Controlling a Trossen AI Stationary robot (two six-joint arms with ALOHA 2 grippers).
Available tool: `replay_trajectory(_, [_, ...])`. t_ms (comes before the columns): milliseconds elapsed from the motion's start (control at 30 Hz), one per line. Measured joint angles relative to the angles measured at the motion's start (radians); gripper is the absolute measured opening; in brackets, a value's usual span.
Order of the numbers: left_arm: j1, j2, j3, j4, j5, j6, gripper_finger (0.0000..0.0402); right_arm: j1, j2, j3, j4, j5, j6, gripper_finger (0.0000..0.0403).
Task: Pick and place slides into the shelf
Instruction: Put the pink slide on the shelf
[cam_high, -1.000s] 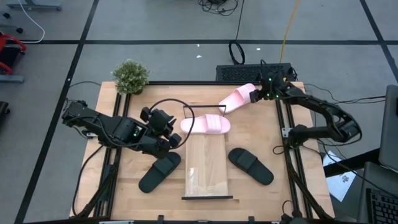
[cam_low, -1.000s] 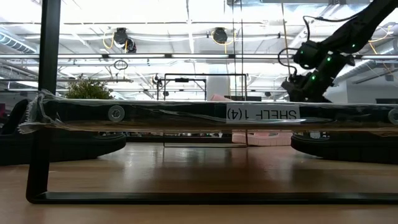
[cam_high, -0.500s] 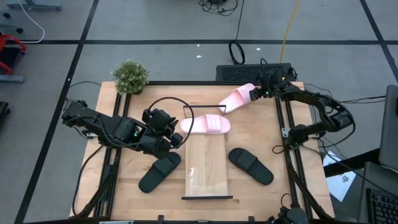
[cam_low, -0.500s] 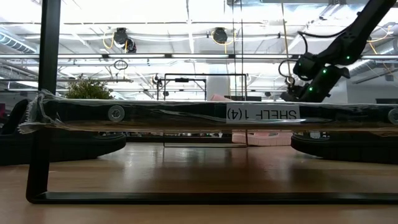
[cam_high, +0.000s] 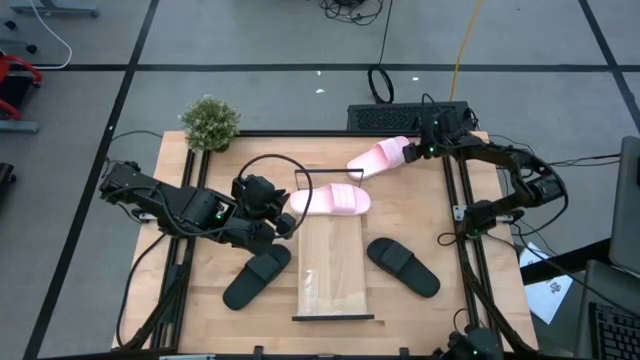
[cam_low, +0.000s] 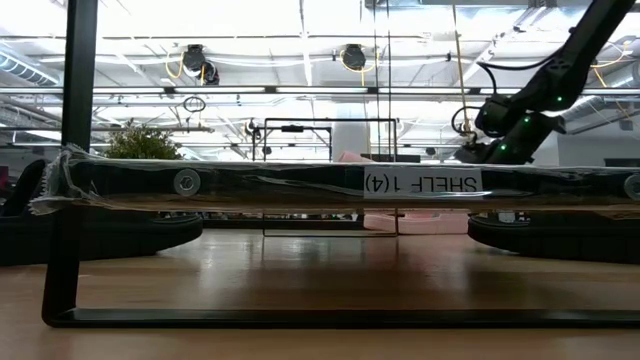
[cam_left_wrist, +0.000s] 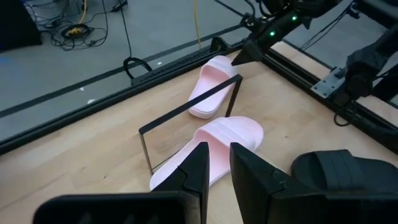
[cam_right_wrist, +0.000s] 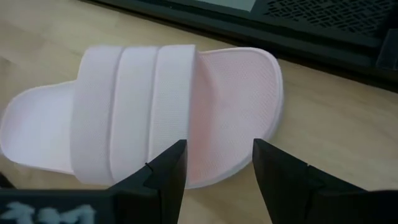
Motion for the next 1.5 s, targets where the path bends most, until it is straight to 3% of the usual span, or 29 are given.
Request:
replay_trajectory(433, [0.012, 0.000, 0.000, -0.002, 0.003, 0.004, 0.0062, -0.018, 0.000, 0.000, 0.018, -0.128, 0.013, 0.0173])
replay_trajectory(1267, [0.033, 0.000, 0.000, -0.002, 0.010, 0.014, 0.0062, -0.001, 0.002, 0.000, 0.076, -0.179, 0.011, 0.0173])
replay_trajectory(1500, [0.031, 0.000, 0.000, -0.002, 0.014, 0.013, 0.0062, 0.007, 0.002, 0.000, 0.075, -0.126, 0.000, 0.0173])
